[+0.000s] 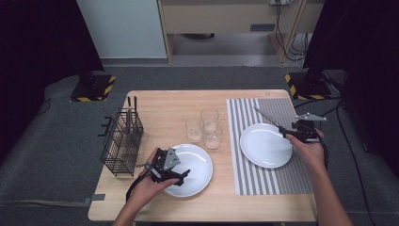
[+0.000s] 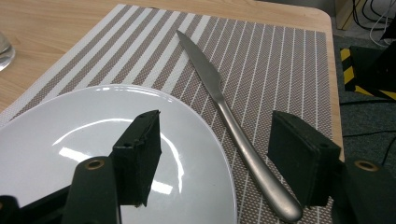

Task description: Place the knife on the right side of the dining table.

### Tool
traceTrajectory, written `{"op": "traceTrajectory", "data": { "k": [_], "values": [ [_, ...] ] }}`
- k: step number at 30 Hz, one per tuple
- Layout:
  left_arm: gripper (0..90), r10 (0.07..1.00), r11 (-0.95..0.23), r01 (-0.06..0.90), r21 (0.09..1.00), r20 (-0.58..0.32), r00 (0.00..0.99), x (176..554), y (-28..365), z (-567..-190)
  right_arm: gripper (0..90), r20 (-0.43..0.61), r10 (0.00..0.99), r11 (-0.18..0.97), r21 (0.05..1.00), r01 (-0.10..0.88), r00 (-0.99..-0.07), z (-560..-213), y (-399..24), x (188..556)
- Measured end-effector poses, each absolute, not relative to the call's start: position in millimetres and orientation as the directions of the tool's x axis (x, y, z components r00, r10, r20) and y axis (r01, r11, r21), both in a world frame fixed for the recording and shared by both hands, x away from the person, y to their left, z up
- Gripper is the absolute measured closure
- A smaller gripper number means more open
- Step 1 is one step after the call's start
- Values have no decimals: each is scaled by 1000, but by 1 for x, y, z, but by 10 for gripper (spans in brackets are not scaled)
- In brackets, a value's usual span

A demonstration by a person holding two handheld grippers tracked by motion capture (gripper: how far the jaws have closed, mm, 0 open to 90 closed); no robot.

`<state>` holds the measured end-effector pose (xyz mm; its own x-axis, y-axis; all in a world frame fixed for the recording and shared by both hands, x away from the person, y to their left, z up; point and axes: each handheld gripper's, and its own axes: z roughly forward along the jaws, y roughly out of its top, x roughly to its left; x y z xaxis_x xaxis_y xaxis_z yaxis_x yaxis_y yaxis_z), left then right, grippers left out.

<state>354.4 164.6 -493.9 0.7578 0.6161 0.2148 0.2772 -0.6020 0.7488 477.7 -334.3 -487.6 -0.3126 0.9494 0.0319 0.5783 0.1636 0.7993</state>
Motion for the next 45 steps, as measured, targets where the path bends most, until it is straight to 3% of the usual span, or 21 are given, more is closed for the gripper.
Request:
{"op": "traceTrajectory", "data": {
  "k": [12,17,19,25,34,40,45],
  "values": [
    [58,625,-596,287,750,208,752,353,172,-495,441,18,934,195,812,550,-357,-481,-338,468],
    [59,634,-590,296,752,203,746,354,174,-497,564,6,942,194,805,560,-336,-485,-345,466],
    [60,639,-586,299,753,203,742,354,176,-497,658,-13,949,199,798,568,-315,-488,-353,466],
    [61,649,-581,304,755,204,733,354,180,-496,760,-15,965,174,783,597,-261,-501,-369,463],
    [61,649,-581,303,755,206,732,353,179,-496,729,-26,975,165,757,632,-223,-517,-374,462],
    [61,647,-582,299,756,207,734,352,178,-494,661,-38,979,162,749,643,-202,-524,-373,466],
    [62,644,-581,296,758,205,737,352,179,-494,685,-37,978,165,740,652,-206,-530,-371,469]
  ]
}}
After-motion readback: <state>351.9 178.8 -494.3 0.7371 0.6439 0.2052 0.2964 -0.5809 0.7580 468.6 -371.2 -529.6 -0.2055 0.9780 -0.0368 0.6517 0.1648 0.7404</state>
